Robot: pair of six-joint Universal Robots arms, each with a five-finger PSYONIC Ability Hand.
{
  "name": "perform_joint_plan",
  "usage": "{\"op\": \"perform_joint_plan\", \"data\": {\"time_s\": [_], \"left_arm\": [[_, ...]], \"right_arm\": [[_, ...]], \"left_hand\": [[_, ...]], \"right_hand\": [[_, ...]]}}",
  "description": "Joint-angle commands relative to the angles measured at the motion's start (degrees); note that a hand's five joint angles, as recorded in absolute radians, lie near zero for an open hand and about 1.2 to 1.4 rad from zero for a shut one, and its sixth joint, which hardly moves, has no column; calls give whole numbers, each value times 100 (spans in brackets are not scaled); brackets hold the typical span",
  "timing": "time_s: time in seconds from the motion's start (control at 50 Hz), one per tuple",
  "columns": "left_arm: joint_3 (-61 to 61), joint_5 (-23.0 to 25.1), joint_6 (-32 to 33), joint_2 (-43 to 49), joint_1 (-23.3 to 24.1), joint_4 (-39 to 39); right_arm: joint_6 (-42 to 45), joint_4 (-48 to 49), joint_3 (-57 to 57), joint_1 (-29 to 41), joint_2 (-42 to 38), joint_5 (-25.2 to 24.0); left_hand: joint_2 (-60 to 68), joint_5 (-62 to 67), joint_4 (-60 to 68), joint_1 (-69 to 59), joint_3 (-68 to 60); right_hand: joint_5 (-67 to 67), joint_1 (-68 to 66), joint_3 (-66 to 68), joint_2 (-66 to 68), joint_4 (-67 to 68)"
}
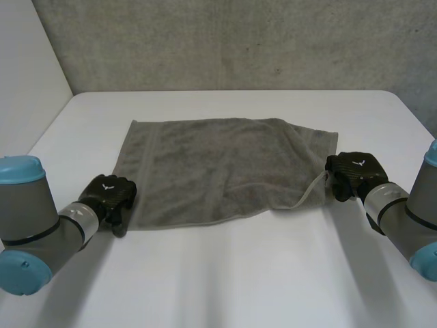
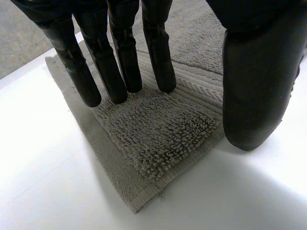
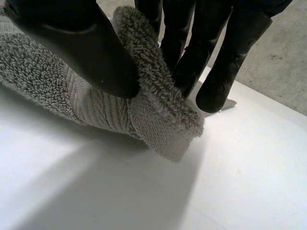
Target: Fold the towel.
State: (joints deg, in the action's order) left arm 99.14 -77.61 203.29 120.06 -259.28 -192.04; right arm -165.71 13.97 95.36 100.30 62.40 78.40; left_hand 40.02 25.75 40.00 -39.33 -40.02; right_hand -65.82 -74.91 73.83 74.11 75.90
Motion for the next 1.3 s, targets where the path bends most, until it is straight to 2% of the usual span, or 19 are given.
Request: {"op": "perform_joint_plan", "data": {"time_s": [0.02, 0.2, 0.3, 0.4, 0.54, 1.3], "left_arm": [[-9, 0, 0, 0, -8, 0], [35, -9, -88, -167, -53, 26], [70, 106, -448, -413, -105, 88], [-44, 334, -843, -554, -114, 622], [-97, 396, -835, -492, -114, 879], [-273, 308, -809, 9, -219, 448]], "right_arm": [[4, 0, 0, 16, 0, 0], [4, -8, 9, 25, 0, 0], [4, -8, 9, 25, 0, 0], [4, -8, 9, 25, 9, 0], [4, -8, 9, 25, 9, 0], [13, 0, 0, 25, 0, -18]], "left_hand": [[-20, 408, -17, -50, 20], [-138, 290, -135, 69, 138], [-306, 121, -304, 237, 306], [-827, -399, -824, 758, 827], [-1248, -820, -1245, 1178, 1247], [-1400, -972, -1397, 1330, 1400]], "right_hand": [[198, 107, 0, -28, -207], [232, 141, -34, -61, -240], [232, 141, -34, -61, -240], [232, 141, -34, -61, -240], [232, 141, -34, -61, -240], [316, 225, -118, -146, -325]]}}
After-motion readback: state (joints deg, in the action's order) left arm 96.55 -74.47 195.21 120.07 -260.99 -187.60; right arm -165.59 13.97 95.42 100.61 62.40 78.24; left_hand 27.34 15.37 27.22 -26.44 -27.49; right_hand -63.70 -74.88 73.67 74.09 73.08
